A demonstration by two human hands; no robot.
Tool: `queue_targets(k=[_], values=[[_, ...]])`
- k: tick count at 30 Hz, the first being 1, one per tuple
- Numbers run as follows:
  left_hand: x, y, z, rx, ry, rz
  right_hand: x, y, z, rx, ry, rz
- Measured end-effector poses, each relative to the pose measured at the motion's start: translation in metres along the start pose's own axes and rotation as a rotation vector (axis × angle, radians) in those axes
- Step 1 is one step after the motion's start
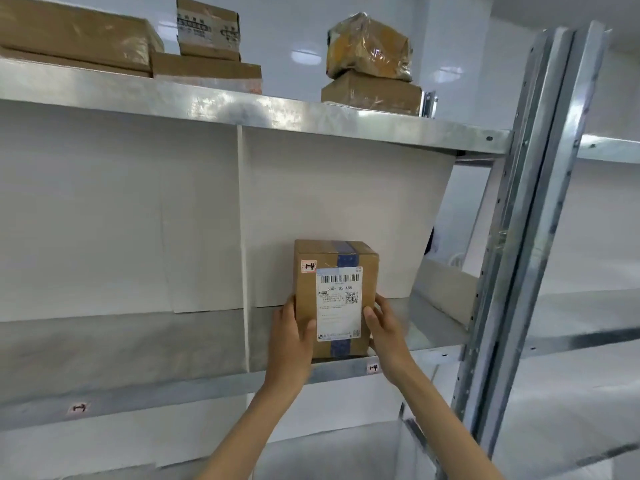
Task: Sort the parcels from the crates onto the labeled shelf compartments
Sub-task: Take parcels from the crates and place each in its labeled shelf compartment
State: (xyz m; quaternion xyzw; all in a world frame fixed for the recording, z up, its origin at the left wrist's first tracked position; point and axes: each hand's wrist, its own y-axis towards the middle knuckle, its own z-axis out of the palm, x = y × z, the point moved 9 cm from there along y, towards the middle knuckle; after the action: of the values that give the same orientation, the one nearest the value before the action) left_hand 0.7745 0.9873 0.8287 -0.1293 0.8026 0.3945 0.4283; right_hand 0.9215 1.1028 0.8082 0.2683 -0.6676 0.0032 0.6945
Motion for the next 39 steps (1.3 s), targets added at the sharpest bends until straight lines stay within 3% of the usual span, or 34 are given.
queue_targets(k=[10, 25, 39], values=[[0.01, 0.011, -0.002, -0.126, 0.165, -0.088, -0.005, 0.023, 0.013, 0.172, 0.09, -0.051], [0.019, 0.022, -0.013, -0.317, 0.166, -0.121, -0.006, 0.041, 0.043, 0.208, 0.114, -0.087], [0.006, 0.013, -0.012, -0.266, 0.18, -0.159, 0.001, 0.036, 0.038, 0.201, -0.053, -0.004]])
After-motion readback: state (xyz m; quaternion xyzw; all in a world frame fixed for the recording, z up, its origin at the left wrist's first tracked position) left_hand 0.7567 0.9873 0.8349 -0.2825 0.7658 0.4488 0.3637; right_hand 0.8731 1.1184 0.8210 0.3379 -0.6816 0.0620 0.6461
